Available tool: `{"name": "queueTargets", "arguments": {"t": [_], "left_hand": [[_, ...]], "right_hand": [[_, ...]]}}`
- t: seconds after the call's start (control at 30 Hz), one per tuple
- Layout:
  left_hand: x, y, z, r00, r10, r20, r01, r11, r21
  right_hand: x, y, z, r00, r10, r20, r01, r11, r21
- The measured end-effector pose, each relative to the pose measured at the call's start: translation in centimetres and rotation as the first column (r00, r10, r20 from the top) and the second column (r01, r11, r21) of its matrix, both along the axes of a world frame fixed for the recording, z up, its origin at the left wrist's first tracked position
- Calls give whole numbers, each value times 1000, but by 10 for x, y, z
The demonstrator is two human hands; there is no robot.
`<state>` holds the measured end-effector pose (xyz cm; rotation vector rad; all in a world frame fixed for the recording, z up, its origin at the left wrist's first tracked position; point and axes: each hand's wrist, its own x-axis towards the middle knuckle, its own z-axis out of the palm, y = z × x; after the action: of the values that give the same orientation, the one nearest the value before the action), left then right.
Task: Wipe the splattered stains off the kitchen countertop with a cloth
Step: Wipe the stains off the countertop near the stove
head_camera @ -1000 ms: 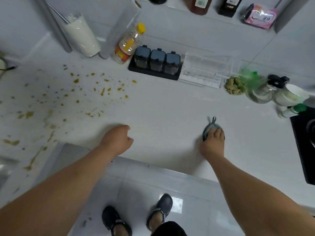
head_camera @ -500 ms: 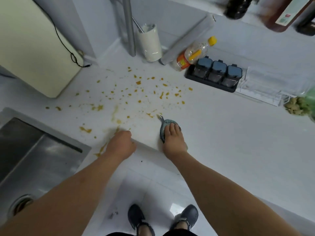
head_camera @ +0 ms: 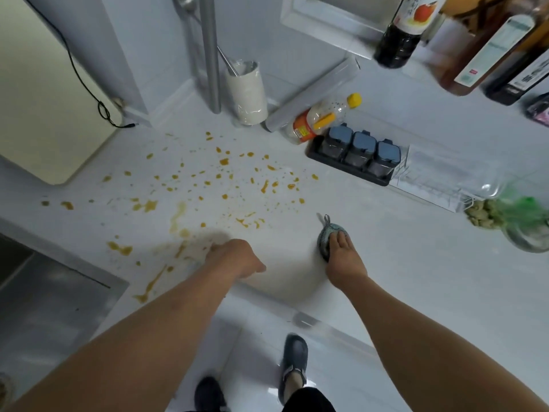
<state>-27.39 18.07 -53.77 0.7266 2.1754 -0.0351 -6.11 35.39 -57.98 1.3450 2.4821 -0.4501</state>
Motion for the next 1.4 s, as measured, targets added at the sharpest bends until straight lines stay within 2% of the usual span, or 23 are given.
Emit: {"name": "queueTargets", "arguments": {"t": [0.07, 0.13, 0.37, 0.53, 0.67, 0.8, 0.9, 0.97, 1.03, 1.13, 1.2, 1.3, 1.4], "left_hand": [[3, 11, -8, 1000, 18, -4, -19, 998, -53], [3, 17, -16, 996, 73, -46, -75, 996, -44], [4, 57, -24, 921, 361, -150, -377, 921, -99], [17, 69, -27, 881, 418, -222, -463, 860, -216], [17, 69, -25, 887, 388, -251, -440, 876, -199], [19, 58, -20, 895, 271, -354, -329, 937, -115], [20, 50, -19, 895, 213, -392, -267, 960, -88], [18, 44, -18, 896, 183, -404, -232, 970, -74], [13, 38, -16, 907, 184, -379, -223, 973, -60], [7, 34, -10, 925, 143, -351, -190, 976, -105], [8, 35, -10, 929, 141, -341, -193, 974, -122], [8, 38, -14, 929, 154, -338, -211, 968, -136], [7, 37, -15, 922, 164, -350, -222, 966, -132]], "right_hand": [[-5, 26, -1, 1000, -6, 15, 6, 1000, -10], [-15, 52, 1, 1000, 5, 19, -5, 1000, -14], [-70, 141, 10, 984, 174, 31, -173, 985, -20], [-128, 166, 7, 950, 304, 73, -305, 952, 11], [-157, 147, 2, 882, 461, 100, -468, 881, 71], [-140, 103, -2, 727, 673, 139, -687, 705, 176], [-111, 89, -5, 652, 746, 137, -758, 645, 96], [-89, 104, -2, 672, 732, 110, -740, 670, 61], [-75, 130, 1, 708, 699, 97, -706, 702, 94], [-82, 161, 5, 842, 536, 60, -539, 840, 53], [-103, 167, 6, 895, 443, 45, -444, 896, 14], [-143, 161, 1, 919, 394, 28, -394, 919, 7], [-173, 144, -2, 900, 436, 24, -437, 899, 27]]}}
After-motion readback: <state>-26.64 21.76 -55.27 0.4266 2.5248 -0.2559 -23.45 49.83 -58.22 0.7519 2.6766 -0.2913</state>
